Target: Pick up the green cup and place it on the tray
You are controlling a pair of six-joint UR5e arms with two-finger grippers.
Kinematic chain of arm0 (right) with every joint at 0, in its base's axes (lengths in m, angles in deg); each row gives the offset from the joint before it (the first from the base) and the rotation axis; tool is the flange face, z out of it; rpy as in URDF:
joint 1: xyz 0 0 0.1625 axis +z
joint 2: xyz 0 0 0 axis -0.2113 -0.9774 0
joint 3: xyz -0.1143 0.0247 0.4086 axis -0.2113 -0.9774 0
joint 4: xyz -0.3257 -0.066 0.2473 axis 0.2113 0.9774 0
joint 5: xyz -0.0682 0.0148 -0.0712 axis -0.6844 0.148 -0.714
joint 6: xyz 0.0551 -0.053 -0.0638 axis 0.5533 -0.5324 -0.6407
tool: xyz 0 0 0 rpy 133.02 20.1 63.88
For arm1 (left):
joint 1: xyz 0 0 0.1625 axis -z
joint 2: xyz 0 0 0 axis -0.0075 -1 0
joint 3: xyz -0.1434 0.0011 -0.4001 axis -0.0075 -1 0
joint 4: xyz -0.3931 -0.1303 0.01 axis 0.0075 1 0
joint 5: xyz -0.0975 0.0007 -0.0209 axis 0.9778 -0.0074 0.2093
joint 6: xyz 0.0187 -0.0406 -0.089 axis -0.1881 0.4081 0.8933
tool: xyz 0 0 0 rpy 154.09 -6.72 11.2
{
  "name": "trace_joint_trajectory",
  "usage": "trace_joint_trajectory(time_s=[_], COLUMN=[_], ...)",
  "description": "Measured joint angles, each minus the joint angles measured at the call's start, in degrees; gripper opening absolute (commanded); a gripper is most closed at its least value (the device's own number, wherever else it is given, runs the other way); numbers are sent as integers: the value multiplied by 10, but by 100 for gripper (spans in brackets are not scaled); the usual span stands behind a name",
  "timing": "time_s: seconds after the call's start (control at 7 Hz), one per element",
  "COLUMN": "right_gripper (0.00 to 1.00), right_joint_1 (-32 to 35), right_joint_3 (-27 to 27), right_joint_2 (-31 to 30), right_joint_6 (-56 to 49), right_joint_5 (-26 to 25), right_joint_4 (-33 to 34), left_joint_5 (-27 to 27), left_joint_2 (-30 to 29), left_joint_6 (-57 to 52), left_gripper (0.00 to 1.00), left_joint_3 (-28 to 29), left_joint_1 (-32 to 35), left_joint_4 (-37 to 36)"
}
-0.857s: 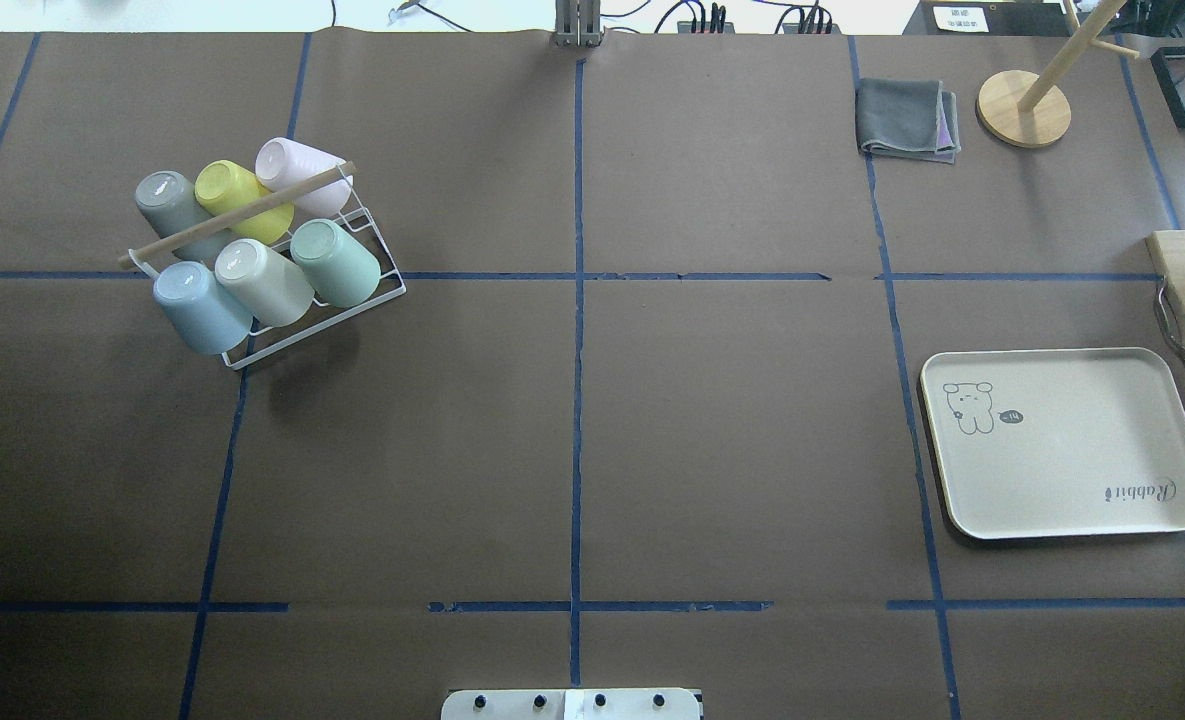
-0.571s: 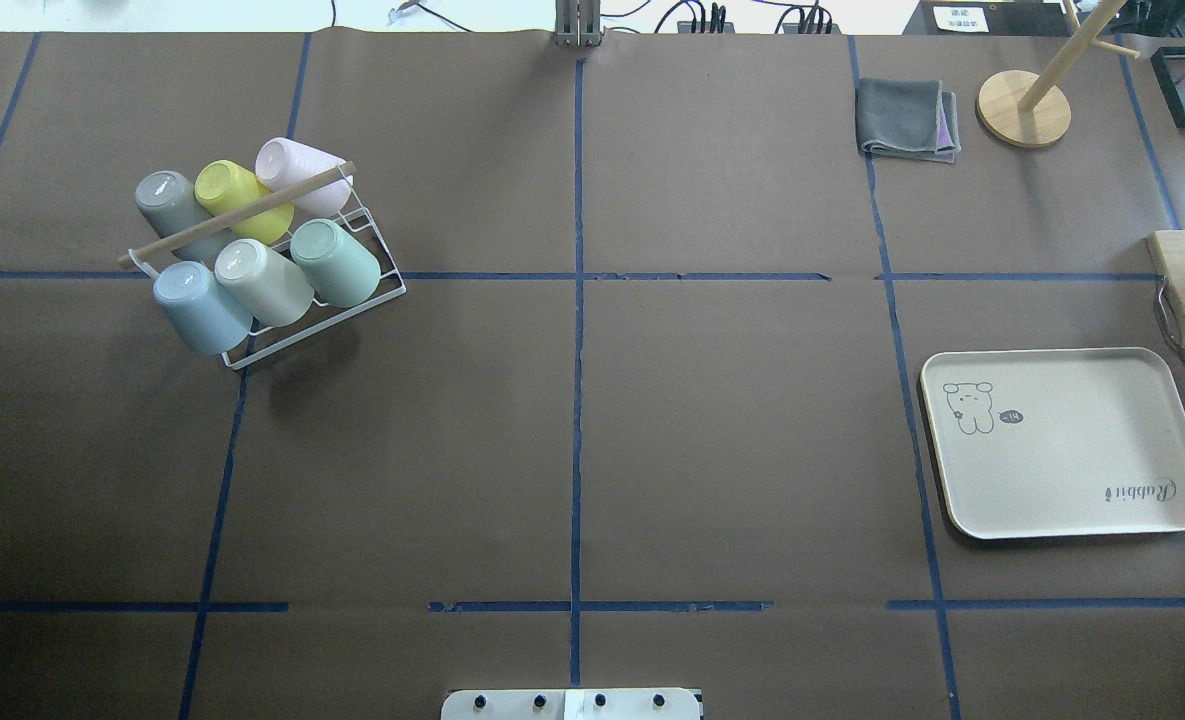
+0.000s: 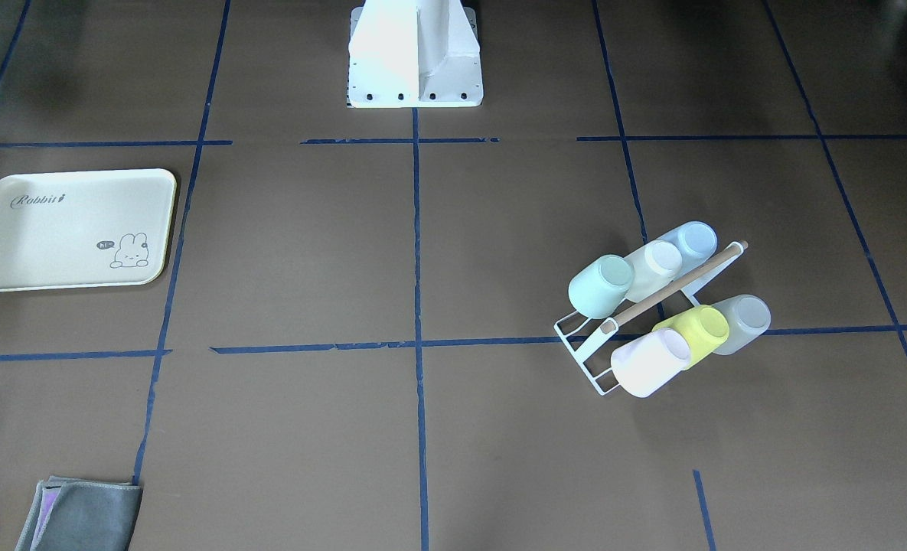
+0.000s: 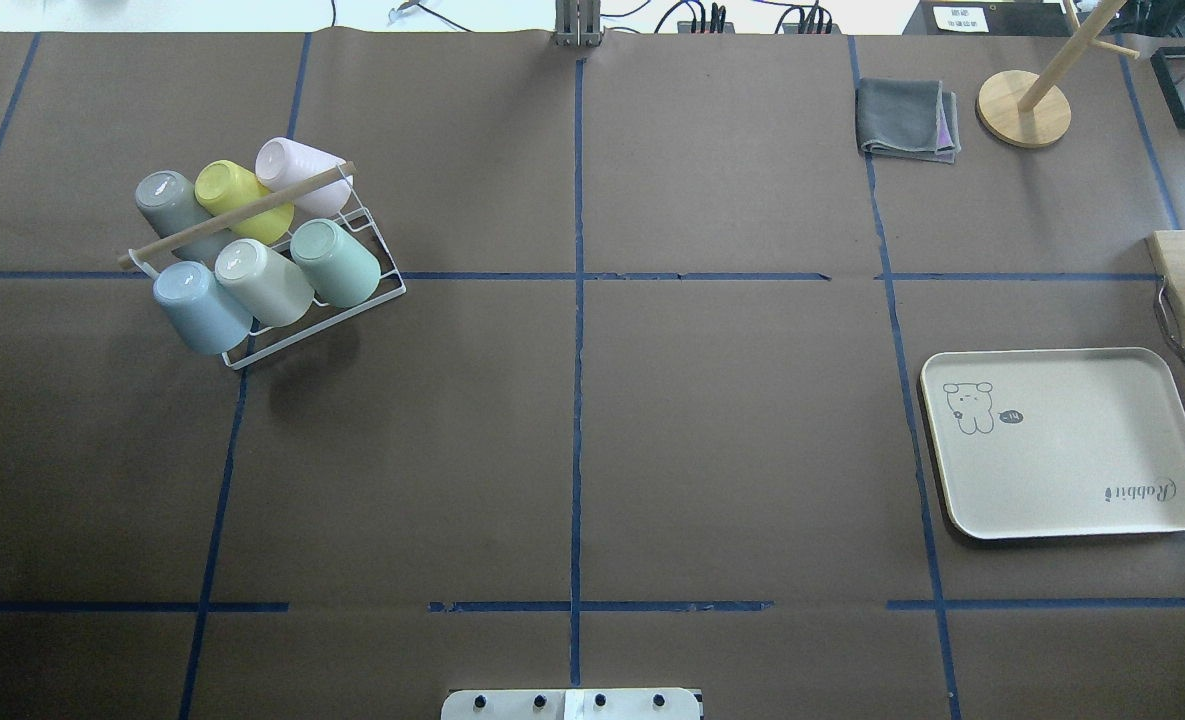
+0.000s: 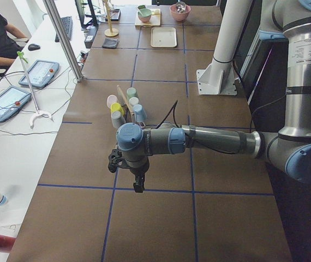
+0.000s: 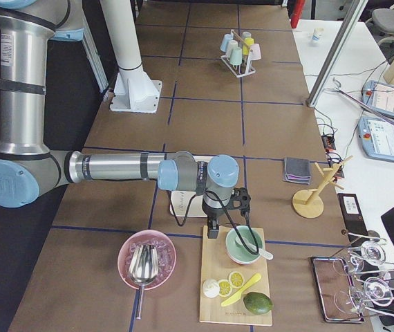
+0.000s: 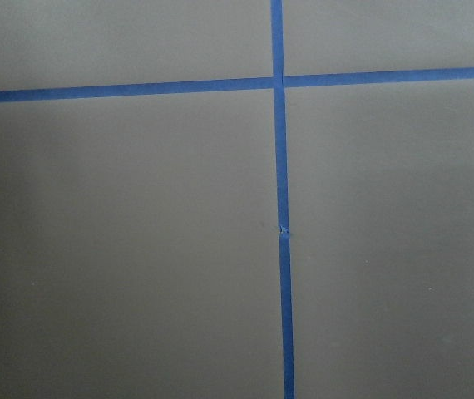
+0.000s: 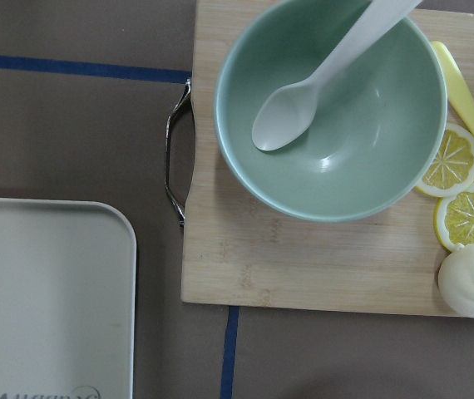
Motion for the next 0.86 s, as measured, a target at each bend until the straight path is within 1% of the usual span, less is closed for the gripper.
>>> trace_joint_trajectory(time_s=[0.29, 0.57, 0.86], right_gripper=[100, 100, 100], right_joint_1=[-15, -52, -88], right_joint_3=[-2, -9, -11], right_joint_2=[-5, -23, -30], right_joint_6=[-1, 1, 5], right_joint_5=[2, 2, 26], right_joint_4=[-16, -78, -103], left_joint_5=[2, 5, 7], left_joint_2=[6, 11, 17], left_joint_6=[1, 36, 53], left_gripper=[100, 100, 100], left_joint_3=[-1, -2, -9], left_joint_1=[-1, -2, -2], left_joint_4=[1, 1, 4])
